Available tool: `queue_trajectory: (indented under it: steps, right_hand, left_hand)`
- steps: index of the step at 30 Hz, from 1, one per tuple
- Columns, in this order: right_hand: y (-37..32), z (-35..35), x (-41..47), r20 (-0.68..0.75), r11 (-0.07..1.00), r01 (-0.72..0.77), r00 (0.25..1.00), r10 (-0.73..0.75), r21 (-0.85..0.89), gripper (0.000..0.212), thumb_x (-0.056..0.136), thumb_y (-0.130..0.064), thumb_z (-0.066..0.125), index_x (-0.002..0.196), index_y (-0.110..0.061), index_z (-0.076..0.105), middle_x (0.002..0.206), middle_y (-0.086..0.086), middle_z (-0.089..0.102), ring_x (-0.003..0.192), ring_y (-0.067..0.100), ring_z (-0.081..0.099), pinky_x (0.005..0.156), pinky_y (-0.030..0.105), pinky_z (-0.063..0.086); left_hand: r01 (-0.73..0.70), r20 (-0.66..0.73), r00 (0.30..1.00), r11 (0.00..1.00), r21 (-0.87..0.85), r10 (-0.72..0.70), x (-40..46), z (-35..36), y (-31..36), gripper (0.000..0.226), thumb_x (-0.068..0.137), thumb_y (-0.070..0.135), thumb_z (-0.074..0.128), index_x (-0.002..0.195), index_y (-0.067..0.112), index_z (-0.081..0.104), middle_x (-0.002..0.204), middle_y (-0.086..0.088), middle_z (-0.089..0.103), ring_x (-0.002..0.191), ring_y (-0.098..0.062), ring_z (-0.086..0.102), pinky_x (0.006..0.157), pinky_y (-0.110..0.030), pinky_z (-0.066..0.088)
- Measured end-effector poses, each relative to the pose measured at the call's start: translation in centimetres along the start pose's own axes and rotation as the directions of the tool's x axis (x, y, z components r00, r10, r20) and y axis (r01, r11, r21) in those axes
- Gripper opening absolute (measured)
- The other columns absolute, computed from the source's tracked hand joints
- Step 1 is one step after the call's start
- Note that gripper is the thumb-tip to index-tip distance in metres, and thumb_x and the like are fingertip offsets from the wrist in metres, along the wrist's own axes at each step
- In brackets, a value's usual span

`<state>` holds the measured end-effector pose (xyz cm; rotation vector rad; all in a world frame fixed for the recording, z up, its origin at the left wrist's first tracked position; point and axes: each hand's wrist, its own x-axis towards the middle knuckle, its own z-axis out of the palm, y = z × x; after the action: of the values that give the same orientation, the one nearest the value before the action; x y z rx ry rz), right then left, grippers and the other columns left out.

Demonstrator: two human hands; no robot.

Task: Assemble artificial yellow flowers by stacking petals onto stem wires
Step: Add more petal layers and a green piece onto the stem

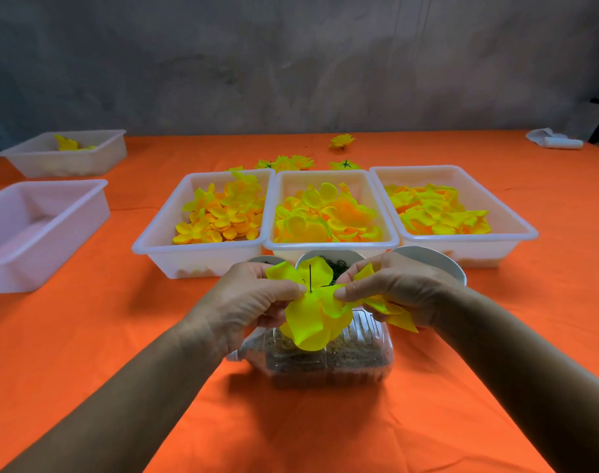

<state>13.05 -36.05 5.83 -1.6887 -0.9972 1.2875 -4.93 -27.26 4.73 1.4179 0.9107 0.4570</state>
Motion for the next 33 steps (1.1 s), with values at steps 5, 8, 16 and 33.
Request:
queue_trajectory:
  steps: [5,8,16,33]
  right_hand:
    - [0.28,0.28,0.22,-0.057,0.998,0.023,0.998,-0.025,-0.051,0.015,0.068,-0.004,0.077,0.070,-0.011,0.064,0.062,0.011,0.051,0.049,0.016,0.038,0.044,0.020,0.026]
    - [0.35,0.39,0.31,-0.068,0.998,0.026,0.997,-0.030,-0.056,0.016,0.068,-0.003,0.078,0.069,-0.011,0.064,0.062,0.011,0.051,0.050,0.017,0.039,0.044,0.020,0.027]
    - [0.41,0.34,0.52,-0.056,0.999,0.021,0.998,-0.024,-0.049,0.018,0.064,-0.012,0.081,0.070,-0.013,0.064,0.058,0.007,0.048,0.050,0.016,0.037,0.045,0.020,0.026]
    - [0.69,0.76,0.61,-0.072,0.996,0.035,0.997,-0.041,-0.077,0.014,0.070,-0.012,0.078,0.070,-0.008,0.064,0.062,0.011,0.042,0.050,0.017,0.033,0.047,0.024,0.023]
  left_hand:
    - [-0.002,-0.013,1.000,1.000,0.027,0.002,0.07,-0.16,-0.08,0.005,0.079,0.005,0.069,0.076,0.008,0.066,0.067,-0.011,0.057,0.046,-0.013,0.049,0.056,-0.026,0.044]
    - [-0.004,-0.010,1.000,0.999,0.037,0.005,0.11,-0.17,-0.19,0.009,0.078,0.006,0.070,0.072,0.010,0.066,0.060,-0.006,0.057,0.044,-0.011,0.049,0.053,-0.024,0.045]
    - [-0.036,-0.033,0.999,0.995,0.096,0.039,0.18,-0.25,0.01,0.014,0.076,0.008,0.073,0.064,0.014,0.068,0.056,-0.003,0.062,0.043,-0.008,0.052,0.052,-0.023,0.044]
    - [-0.009,-0.045,0.999,0.991,0.133,0.015,0.60,-0.22,-0.19,0.018,0.072,0.009,0.075,0.057,0.015,0.066,0.050,0.003,0.060,0.041,-0.006,0.046,0.050,-0.021,0.039]
